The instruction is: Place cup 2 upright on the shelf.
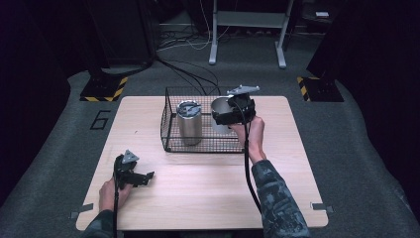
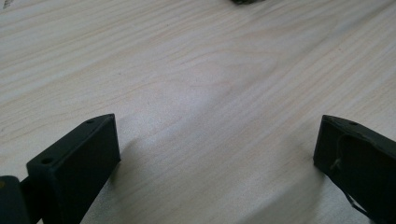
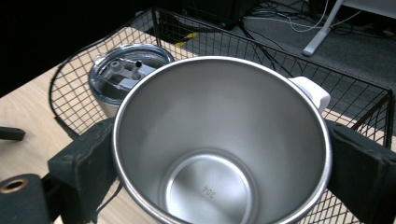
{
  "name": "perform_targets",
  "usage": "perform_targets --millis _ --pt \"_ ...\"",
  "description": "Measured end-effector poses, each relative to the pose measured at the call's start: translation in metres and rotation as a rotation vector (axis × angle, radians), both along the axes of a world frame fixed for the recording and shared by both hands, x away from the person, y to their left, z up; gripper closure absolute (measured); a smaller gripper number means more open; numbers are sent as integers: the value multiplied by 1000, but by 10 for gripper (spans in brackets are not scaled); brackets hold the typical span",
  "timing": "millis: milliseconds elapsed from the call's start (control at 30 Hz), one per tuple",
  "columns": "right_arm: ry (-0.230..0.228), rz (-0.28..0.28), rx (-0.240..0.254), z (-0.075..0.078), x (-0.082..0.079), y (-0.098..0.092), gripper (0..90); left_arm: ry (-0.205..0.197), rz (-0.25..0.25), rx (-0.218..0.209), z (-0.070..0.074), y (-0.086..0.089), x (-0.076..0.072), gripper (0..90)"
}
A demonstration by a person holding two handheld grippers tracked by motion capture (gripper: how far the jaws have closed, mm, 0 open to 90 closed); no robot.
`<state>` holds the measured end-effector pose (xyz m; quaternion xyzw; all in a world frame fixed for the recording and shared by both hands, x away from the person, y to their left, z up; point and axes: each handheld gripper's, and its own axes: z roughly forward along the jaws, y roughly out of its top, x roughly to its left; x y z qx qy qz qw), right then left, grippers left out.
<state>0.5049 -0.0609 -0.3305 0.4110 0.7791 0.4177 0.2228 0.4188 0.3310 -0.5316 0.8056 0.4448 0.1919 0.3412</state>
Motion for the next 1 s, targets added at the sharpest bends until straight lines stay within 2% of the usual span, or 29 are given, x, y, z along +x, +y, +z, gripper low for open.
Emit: perform_targets --millis 400,467,600,733,833,967,1000 --pt "31 -45 -5 -14 19 3 61 0 -7 11 0 1 0 3" --pt "42 -55 -18 -20 26 4 61 -2 6 -7 0 -1 0 3" --pt "57 -73 -12 -25 30 6 61 1 -5 7 0 0 0 3" --pt "76 -82 -24 -33 36 10 61 1 10 -12 0 -1 0 3" --pt "71 -83 -32 -35 38 11 61 5 4 -6 0 0 0 3" --pt "93 -89 -38 -41 41 16 60 5 4 -6 0 0 0 3" --pt "88 -89 -44 -42 42 17 61 1 15 -19 -1 -1 -1 3"
